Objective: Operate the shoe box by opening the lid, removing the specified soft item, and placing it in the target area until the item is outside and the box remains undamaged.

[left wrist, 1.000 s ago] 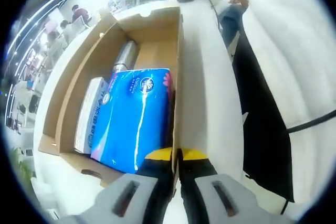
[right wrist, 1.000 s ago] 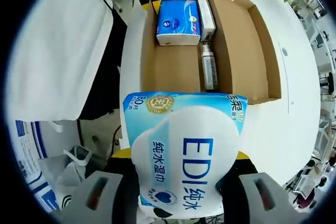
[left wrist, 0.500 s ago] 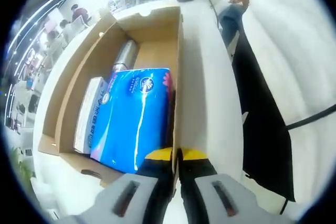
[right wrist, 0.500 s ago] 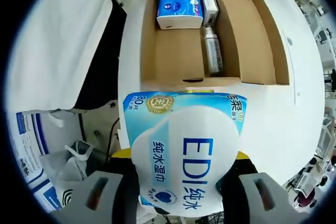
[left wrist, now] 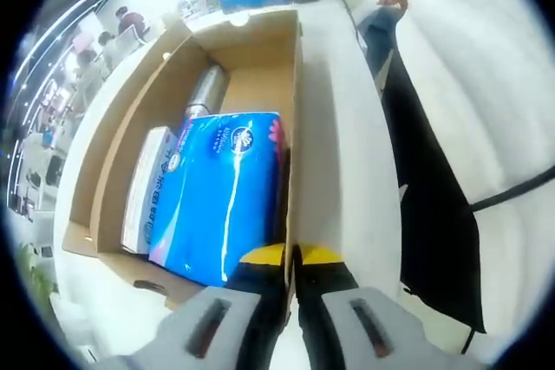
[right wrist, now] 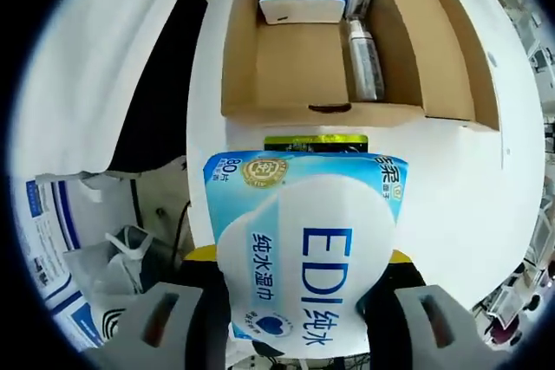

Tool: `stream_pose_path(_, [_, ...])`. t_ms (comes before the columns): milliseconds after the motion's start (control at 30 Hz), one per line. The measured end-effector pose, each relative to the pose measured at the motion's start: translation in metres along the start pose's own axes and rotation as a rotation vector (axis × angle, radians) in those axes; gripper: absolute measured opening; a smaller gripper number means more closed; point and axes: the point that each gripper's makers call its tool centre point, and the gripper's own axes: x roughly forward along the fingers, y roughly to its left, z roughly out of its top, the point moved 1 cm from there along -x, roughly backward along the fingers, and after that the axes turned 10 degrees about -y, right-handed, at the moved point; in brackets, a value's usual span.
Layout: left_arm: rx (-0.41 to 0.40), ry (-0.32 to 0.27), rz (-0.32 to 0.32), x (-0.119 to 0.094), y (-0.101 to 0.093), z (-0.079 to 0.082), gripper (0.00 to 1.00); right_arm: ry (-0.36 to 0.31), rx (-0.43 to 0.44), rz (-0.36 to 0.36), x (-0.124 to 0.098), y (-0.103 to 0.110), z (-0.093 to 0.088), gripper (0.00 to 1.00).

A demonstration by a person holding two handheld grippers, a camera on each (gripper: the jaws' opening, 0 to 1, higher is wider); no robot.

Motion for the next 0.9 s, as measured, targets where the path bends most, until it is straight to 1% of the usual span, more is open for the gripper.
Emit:
stream_pose_path(167, [-0.004,0.004,-0.008,0.0,0.0,0.0,0.02,-0.02,0.008,-0.005,0.002,-0.001,0.003,0.6])
stream_pose_path(367, [-0.004,0.004,-0.007,0.0,0.0,0.0,0.02,-0.021,-0.008,-0.008,0.005,-0.001,0.005,0.6])
stream_pose_path(500, [-0.007,0.005,-0.007,0.0,0.0,0.0,0.02,-0.032,0.003,-0.008,0.01,-0.005,0.006,0.6])
stream_pose_path(700, [-0.008,0.005,-0.004,0.0,0.0,0.0,0.02,-0.025,-0.002,-0.013,0.02,-0.008,0.004,0.6])
stream_pose_path(900, [-0.008,0.005,-0.004,0.0,0.0,0.0,0.02,-0.014,-0.012,-0.012,0.028,-0.009,0.006,0.6])
